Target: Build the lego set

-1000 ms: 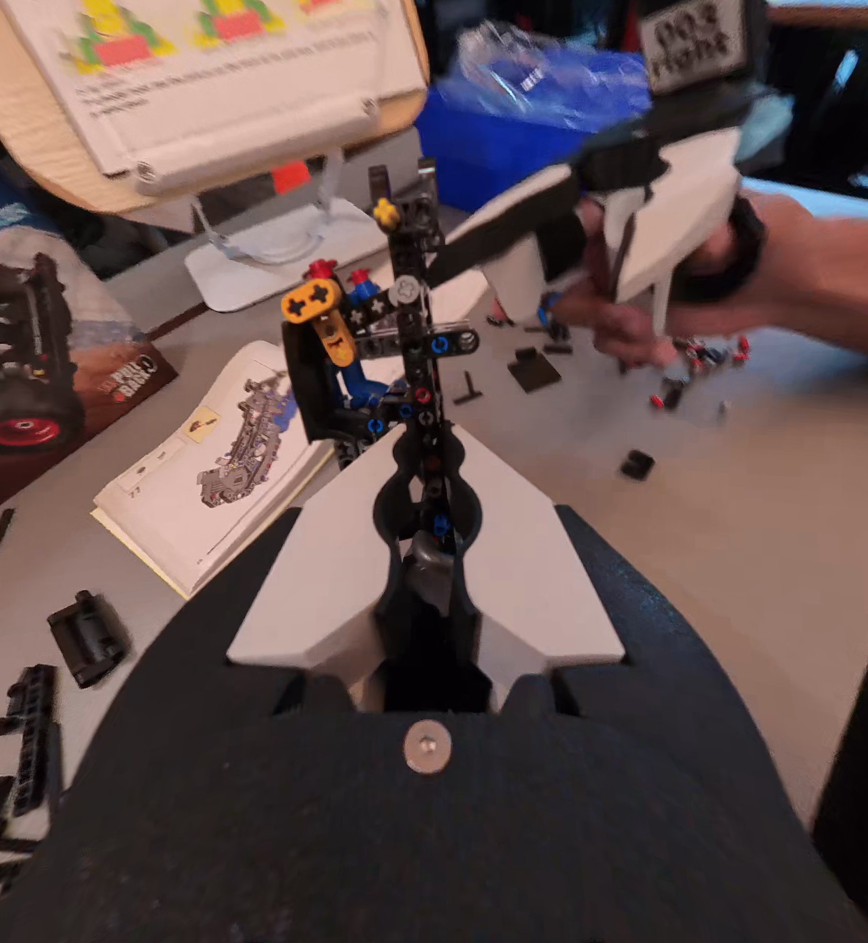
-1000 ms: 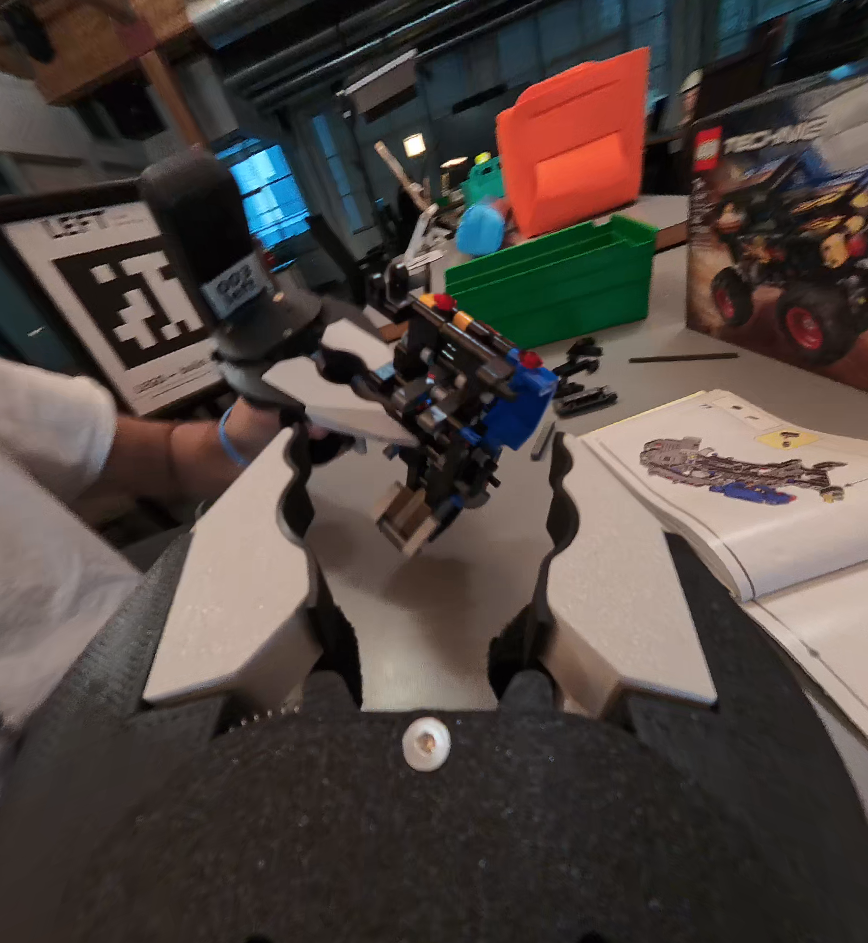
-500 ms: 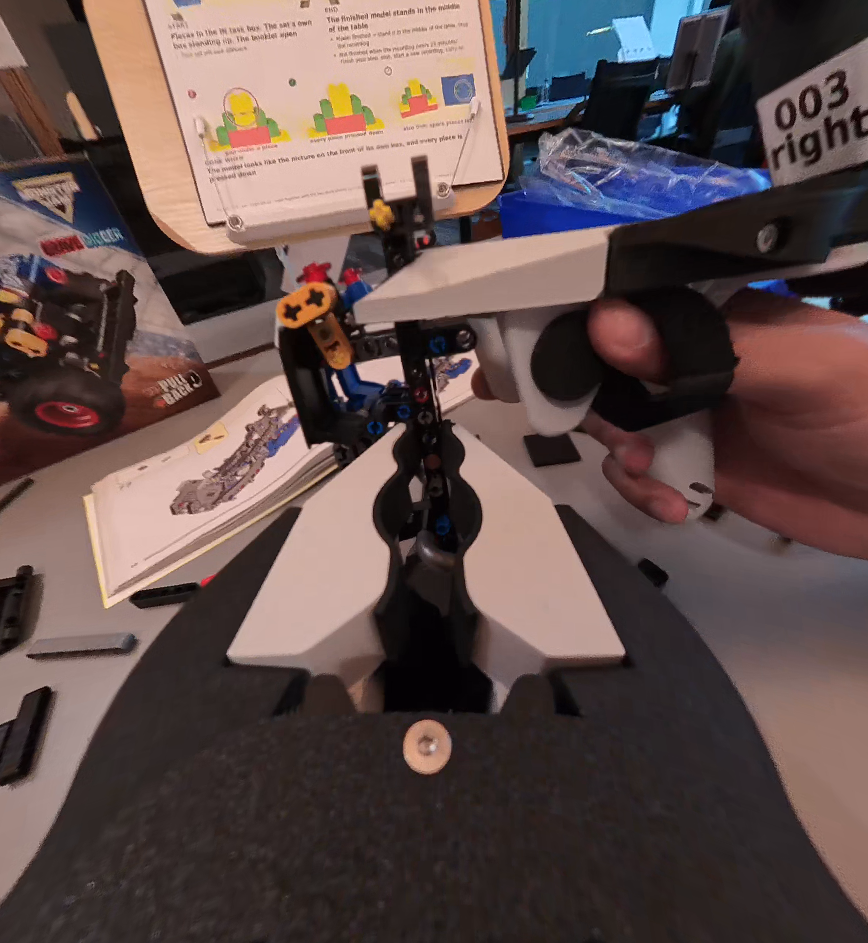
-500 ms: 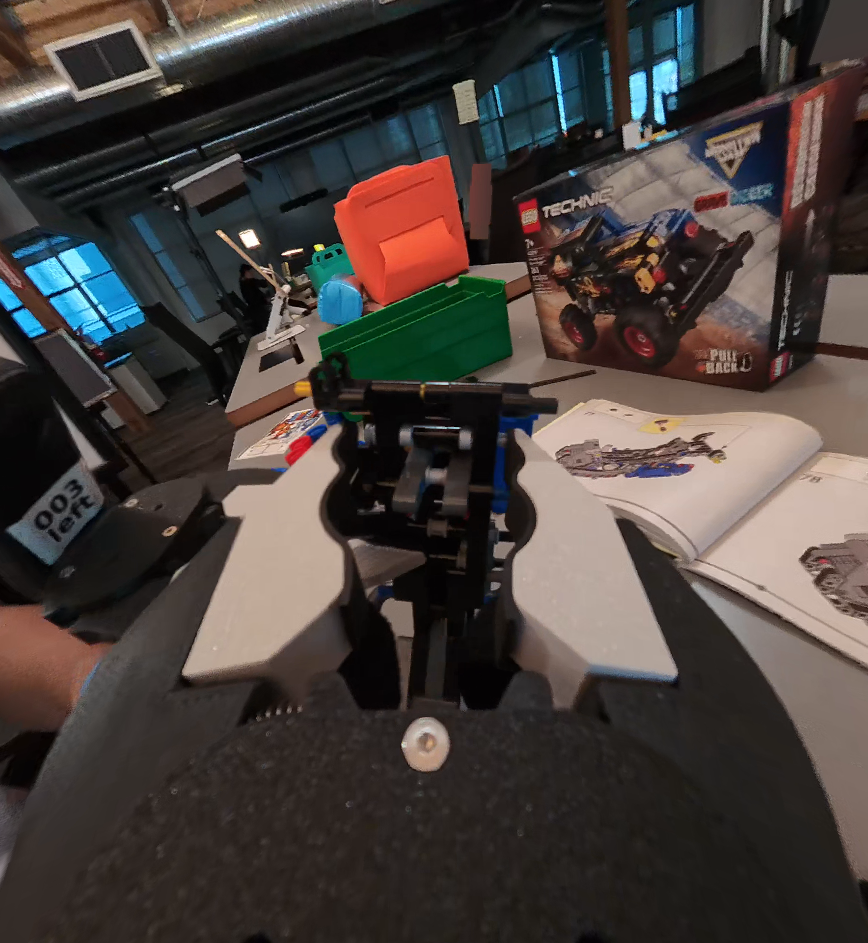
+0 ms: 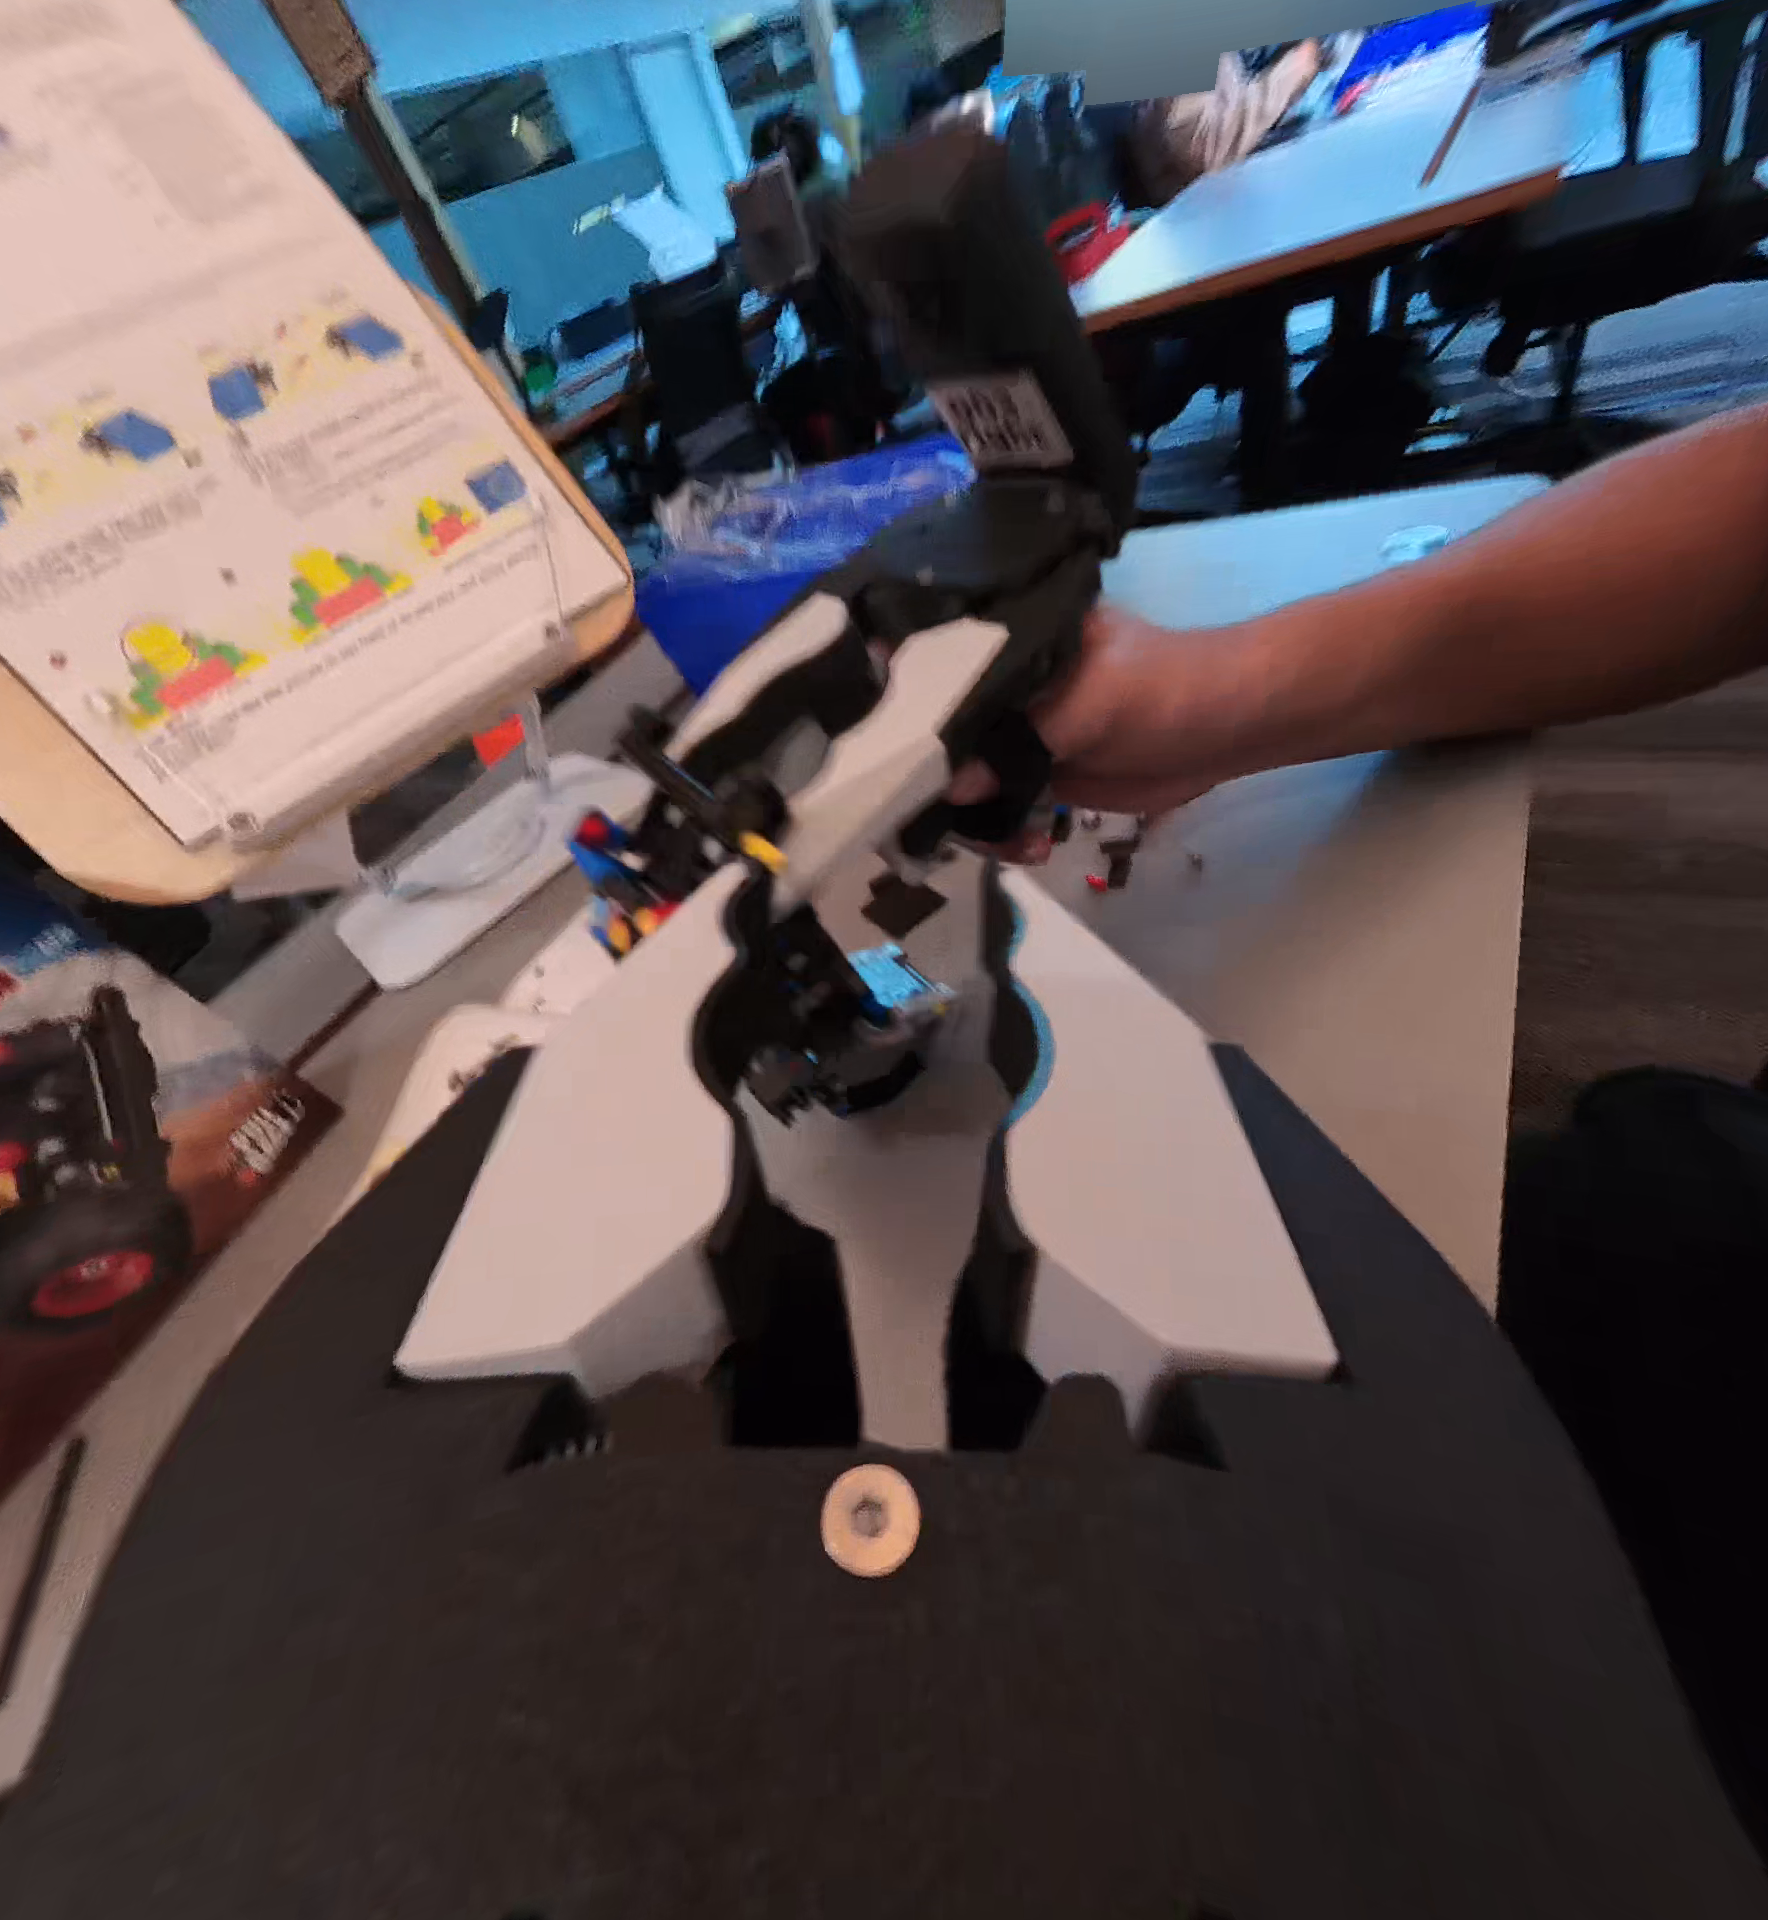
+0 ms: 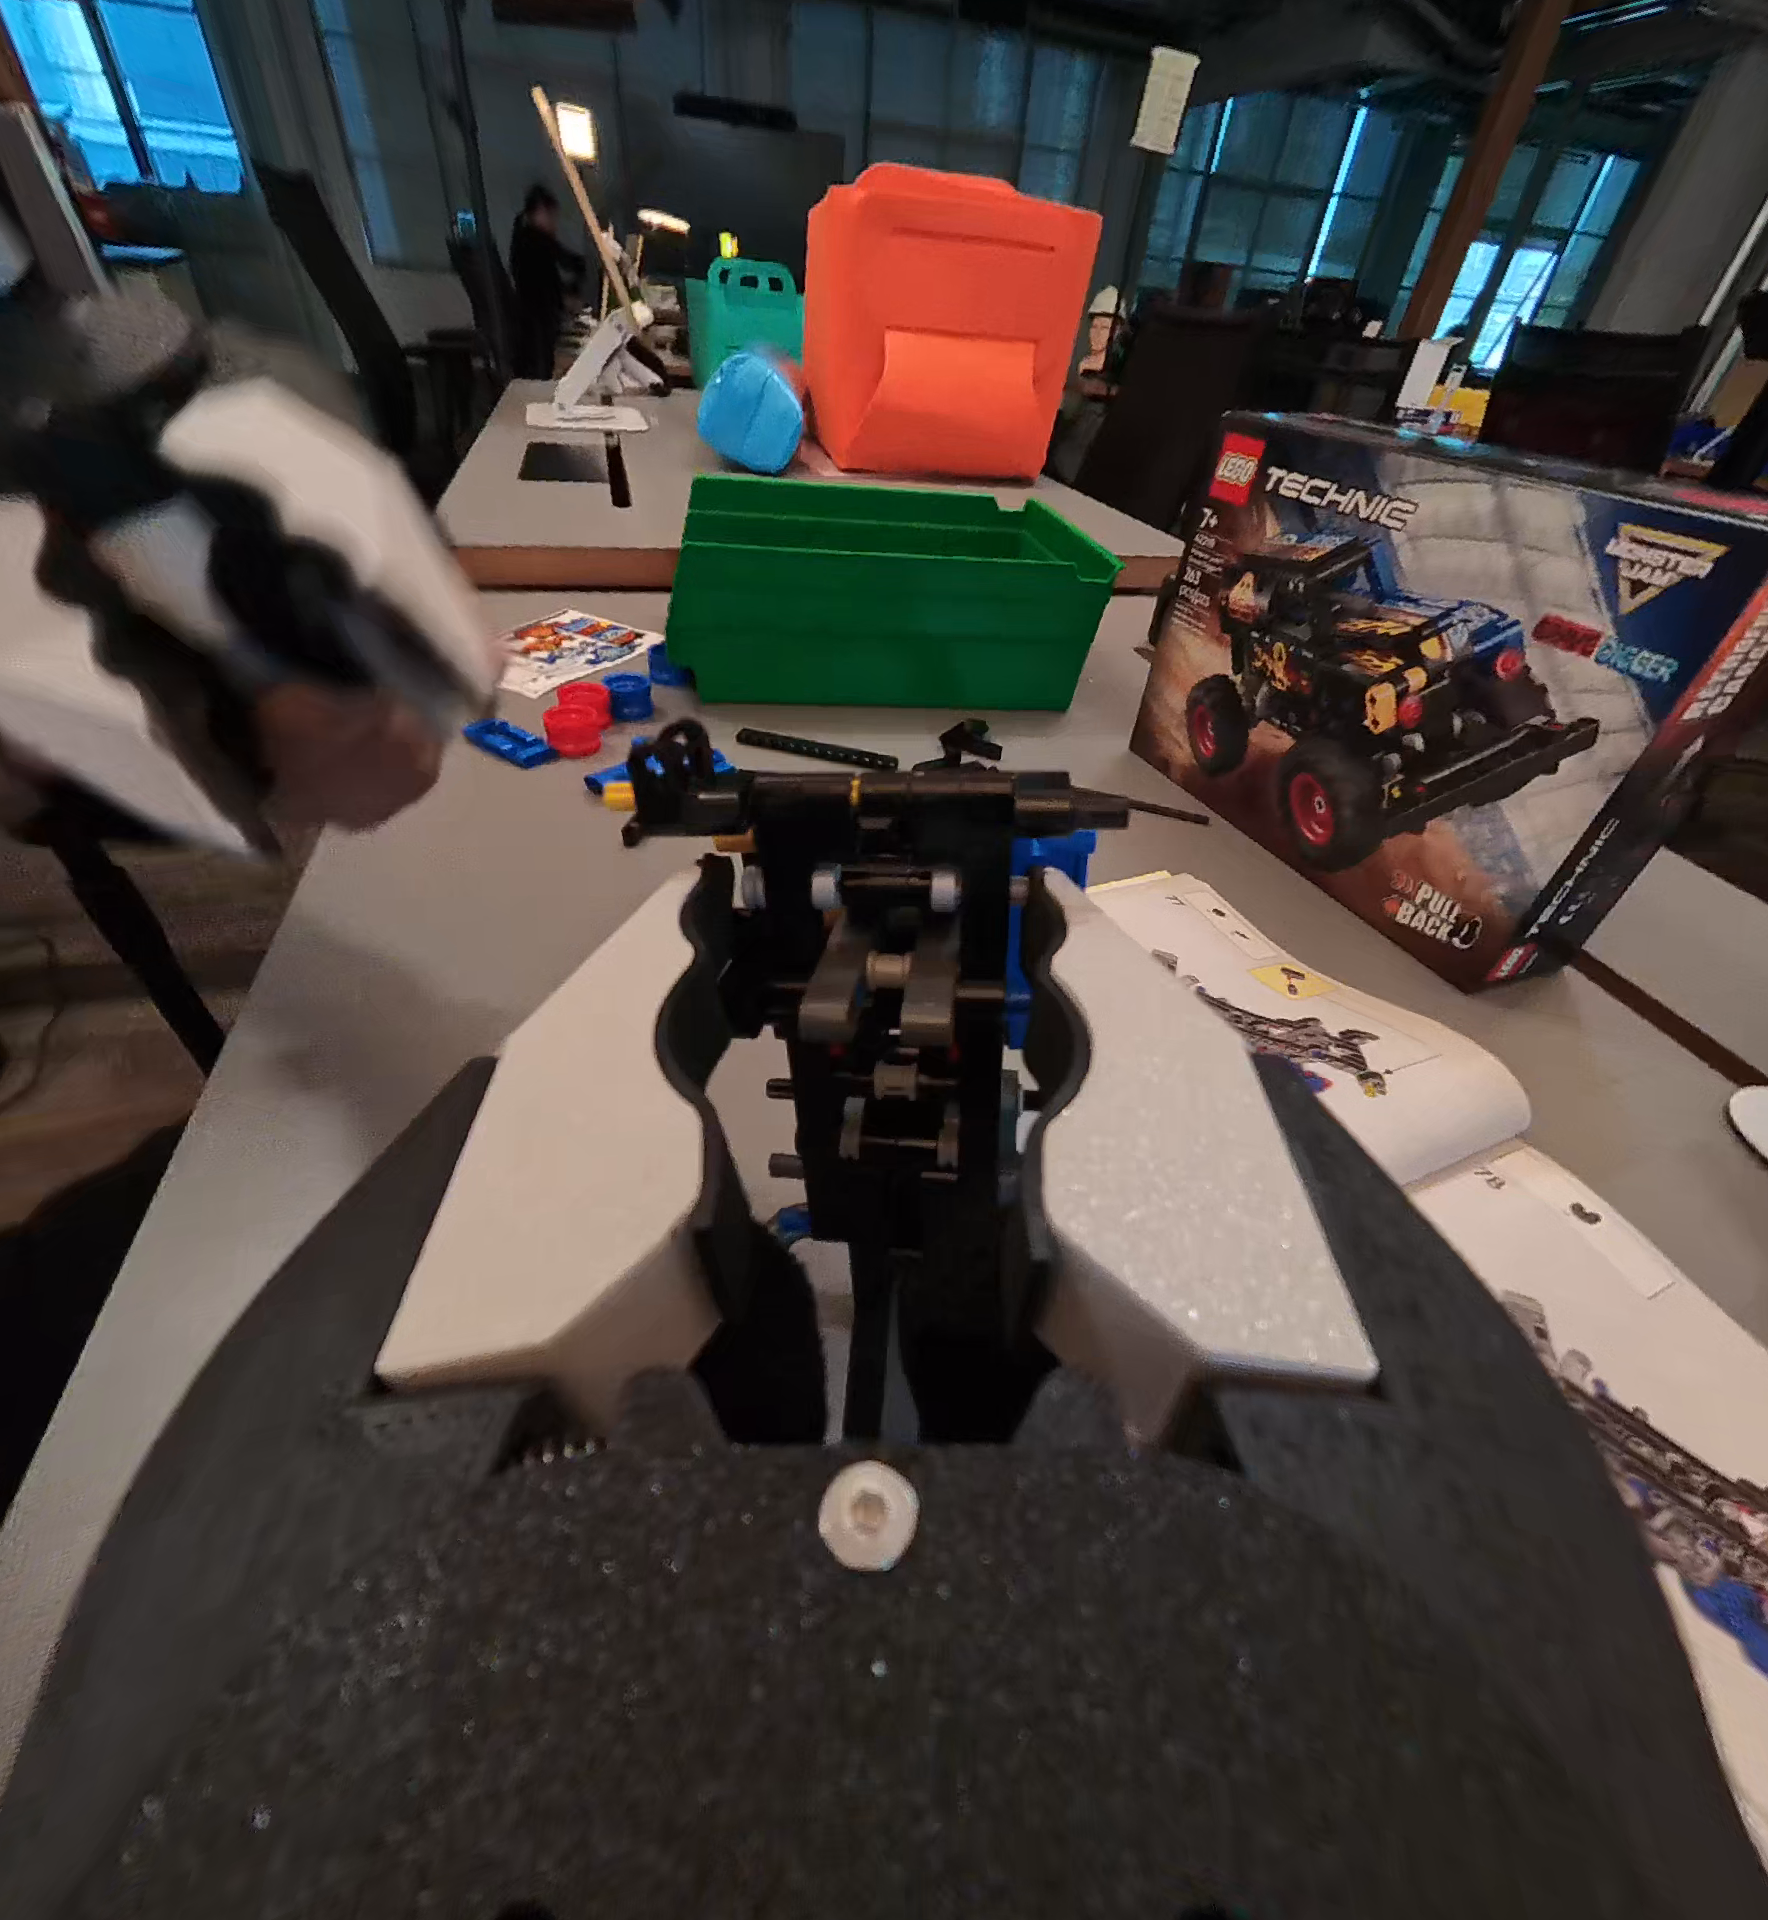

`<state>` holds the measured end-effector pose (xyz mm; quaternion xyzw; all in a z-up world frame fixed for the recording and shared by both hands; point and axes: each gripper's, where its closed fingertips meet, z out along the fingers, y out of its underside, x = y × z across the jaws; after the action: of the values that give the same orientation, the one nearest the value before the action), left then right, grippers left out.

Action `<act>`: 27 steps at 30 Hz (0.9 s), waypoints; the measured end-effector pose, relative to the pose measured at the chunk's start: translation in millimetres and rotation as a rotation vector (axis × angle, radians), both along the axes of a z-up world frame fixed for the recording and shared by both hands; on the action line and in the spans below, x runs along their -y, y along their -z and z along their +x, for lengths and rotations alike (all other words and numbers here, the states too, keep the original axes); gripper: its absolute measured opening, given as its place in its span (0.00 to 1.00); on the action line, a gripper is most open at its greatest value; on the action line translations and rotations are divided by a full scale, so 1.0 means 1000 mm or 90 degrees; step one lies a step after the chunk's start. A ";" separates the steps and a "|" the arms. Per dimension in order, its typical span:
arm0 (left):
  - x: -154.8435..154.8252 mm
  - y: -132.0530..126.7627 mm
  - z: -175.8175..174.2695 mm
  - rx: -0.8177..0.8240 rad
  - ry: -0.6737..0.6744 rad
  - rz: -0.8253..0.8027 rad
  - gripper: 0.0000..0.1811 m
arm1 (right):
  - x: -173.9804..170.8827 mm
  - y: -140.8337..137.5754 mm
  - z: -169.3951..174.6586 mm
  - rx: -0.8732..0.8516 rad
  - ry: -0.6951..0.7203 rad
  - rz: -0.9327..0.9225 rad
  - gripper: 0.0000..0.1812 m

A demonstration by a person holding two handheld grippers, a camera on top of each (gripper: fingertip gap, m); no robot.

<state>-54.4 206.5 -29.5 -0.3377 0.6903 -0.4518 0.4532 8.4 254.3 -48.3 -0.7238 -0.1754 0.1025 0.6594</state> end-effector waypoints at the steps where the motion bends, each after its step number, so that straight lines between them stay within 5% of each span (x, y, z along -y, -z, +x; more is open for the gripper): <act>1: -0.005 -0.010 0.000 0.008 0.028 0.010 0.31 | 0.001 0.000 -0.001 0.008 -0.007 -0.002 0.30; 6: -0.024 -0.003 0.030 -0.033 0.146 0.169 0.53 | 0.006 0.003 -0.011 0.077 -0.057 0.003 0.30; 11: -0.009 0.012 0.054 -0.059 0.257 0.197 0.59 | 0.008 0.005 -0.021 0.107 -0.085 0.008 0.30; 16: -0.005 0.016 0.053 -0.055 0.305 0.134 0.47 | 0.008 0.006 -0.022 0.125 -0.080 0.003 0.30; 27: -0.005 0.018 0.048 -0.010 0.301 0.113 0.45 | 0.007 0.009 -0.027 0.127 -0.095 -0.018 0.30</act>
<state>-6.8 211.9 -47.0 -0.1293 0.7907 -0.4801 0.3573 -18.6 247.3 -57.3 -0.7247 -0.2921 0.0808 0.6188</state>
